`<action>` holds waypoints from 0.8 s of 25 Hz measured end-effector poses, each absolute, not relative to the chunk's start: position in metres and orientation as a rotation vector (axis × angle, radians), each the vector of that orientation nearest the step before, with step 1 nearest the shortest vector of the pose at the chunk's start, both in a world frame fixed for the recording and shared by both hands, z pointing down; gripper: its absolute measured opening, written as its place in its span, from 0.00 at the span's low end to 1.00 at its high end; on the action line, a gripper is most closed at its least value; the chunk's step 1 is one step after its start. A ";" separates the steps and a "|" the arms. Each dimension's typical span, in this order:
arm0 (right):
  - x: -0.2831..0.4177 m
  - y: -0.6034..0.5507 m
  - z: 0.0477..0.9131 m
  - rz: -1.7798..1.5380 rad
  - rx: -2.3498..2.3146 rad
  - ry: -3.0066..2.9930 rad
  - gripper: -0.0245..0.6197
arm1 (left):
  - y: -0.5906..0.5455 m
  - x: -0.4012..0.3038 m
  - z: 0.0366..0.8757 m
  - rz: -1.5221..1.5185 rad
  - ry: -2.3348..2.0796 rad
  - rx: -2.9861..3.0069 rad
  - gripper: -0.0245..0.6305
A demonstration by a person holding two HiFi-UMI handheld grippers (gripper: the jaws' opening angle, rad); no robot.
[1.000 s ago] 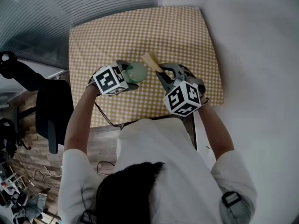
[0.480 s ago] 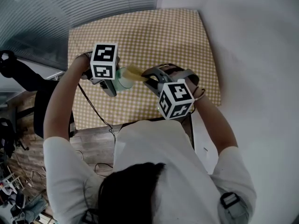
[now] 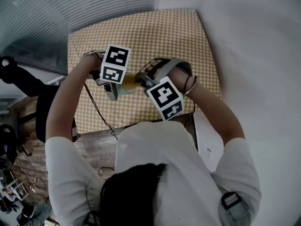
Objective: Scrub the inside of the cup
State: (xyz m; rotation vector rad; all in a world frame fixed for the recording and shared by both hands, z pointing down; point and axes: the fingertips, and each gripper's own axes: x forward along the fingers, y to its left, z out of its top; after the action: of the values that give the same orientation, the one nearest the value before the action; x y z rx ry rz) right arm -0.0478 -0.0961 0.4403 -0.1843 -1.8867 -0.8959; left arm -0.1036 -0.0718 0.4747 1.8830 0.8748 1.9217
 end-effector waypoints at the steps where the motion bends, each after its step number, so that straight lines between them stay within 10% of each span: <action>1: -0.051 -0.097 0.439 -0.910 -0.192 -1.879 0.12 | -0.073 -0.102 0.475 1.933 0.881 1.887 0.58; 20: -0.072 -0.119 0.449 -0.860 -0.067 -1.850 0.12 | -0.112 -0.093 0.472 2.086 0.673 2.110 0.58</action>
State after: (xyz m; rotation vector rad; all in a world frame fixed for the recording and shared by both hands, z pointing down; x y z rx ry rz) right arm -0.0715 -0.1189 0.4495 -0.0670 -1.8501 -0.8604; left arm -0.0927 -0.1123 0.4717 2.1103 0.6728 2.0856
